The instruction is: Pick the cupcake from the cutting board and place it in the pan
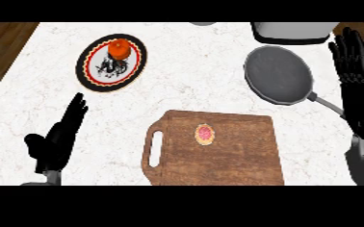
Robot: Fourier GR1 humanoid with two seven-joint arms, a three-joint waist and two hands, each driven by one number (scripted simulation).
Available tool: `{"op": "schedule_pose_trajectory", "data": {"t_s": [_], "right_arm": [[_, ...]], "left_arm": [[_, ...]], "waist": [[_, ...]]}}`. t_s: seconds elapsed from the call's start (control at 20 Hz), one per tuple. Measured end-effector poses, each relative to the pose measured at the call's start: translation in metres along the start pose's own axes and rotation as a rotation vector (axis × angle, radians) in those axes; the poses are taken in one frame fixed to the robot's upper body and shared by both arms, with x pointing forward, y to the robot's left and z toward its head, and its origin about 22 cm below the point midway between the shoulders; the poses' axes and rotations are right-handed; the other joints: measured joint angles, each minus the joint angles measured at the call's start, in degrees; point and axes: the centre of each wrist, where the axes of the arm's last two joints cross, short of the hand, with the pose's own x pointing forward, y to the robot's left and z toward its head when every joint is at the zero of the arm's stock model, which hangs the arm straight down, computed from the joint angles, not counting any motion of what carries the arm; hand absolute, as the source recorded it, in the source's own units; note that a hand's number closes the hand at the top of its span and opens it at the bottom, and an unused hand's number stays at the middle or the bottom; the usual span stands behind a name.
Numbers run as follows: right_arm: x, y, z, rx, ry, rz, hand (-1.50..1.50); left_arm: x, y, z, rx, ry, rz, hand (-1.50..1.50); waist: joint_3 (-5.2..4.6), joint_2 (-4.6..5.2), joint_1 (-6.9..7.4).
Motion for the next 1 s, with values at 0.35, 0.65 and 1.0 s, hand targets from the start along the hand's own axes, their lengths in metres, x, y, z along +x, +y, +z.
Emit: {"op": "schedule_pose_trajectory", "data": {"t_s": [0.35, 0.65, 1.0], "right_arm": [[-0.030, 0.076, 0.010, 0.478, 0.145, -0.187, 1.50], [-0.061, 0.075, 0.047, 0.454, 0.036, -0.038, -1.50], [-0.029, 0.015, 0.030, 0.524, -0.042, 0.162, -1.50]], "left_arm": [[0.051, -0.009, -0.030, -0.009, -0.162, -0.016, 0.00], [0.076, -0.011, -0.043, 0.037, -0.174, -0.003, 0.00], [0.080, -0.004, -0.045, 0.049, -0.170, -0.006, 0.00]], "waist": [[-0.12, 1.57, 2.64], [-0.19, 1.00, -0.10], [-0.31, 0.74, -1.03]]}}
